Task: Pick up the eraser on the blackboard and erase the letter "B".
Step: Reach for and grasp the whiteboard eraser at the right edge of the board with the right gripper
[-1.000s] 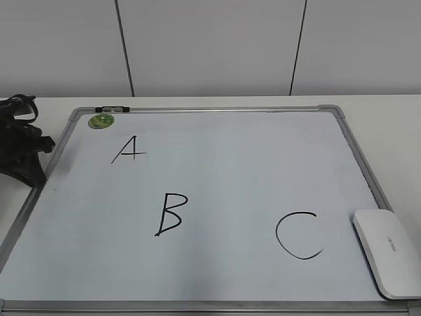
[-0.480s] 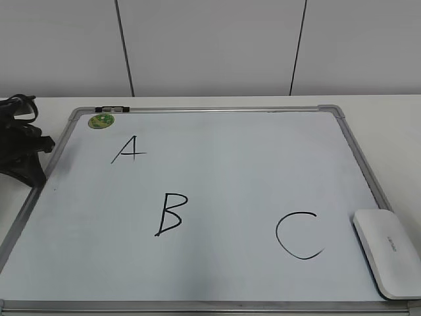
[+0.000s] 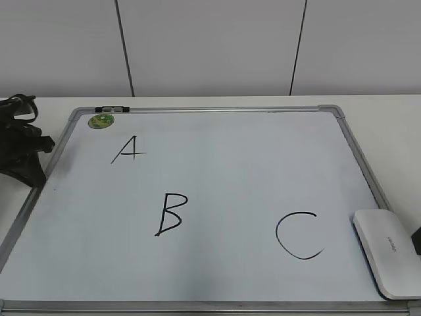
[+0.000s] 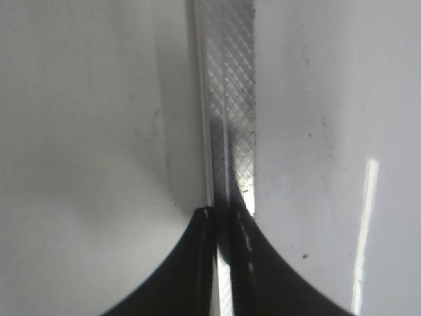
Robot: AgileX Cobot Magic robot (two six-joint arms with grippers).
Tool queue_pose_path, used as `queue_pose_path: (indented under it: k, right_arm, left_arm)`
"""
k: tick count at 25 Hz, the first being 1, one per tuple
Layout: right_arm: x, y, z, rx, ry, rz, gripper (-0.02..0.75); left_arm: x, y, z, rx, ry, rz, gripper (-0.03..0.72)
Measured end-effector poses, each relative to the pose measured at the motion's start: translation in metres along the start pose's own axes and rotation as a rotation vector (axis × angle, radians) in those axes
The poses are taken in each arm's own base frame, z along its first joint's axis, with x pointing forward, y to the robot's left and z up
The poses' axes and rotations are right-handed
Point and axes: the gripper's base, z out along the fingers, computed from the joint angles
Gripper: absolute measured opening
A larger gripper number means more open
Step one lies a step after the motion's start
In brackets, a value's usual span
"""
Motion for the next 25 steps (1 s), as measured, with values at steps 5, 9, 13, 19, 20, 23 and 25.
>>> queue_pose_path:
  k: [5,9,13,19,20,23,25]
  right_arm:
    - [-0.007,0.004,0.013,0.006,0.019,0.002,0.587]
    - [-0.009,0.002,0.025,0.031,0.062,0.016,0.587]
    - [-0.012,0.001,0.033,0.034,0.075,0.023,0.587]
    - [-0.022,0.000,0.044,0.036,0.084,0.025,0.587]
    - [-0.025,0.000,0.045,0.036,0.083,0.025,0.587]
    - [-0.033,0.004,0.049,0.032,0.091,0.007,0.587]
    - [-0.040,0.010,0.051,0.034,0.090,-0.007,0.587]
  left_arm:
    - [0.000,0.000,0.000,0.000,0.000,0.000,0.013]
    - [0.000,0.000,0.000,0.000,0.000,0.000,0.013]
    - [0.000,0.000,0.000,0.000,0.000,0.000,0.013]
    - [0.000,0.000,0.000,0.000,0.000,0.000,0.013]
    - [0.000,0.000,0.000,0.000,0.000,0.000,0.013]
    - [0.000,0.000,0.000,0.000,0.000,0.000,0.013]
    - [0.000,0.000,0.000,0.000,0.002,0.000,0.013]
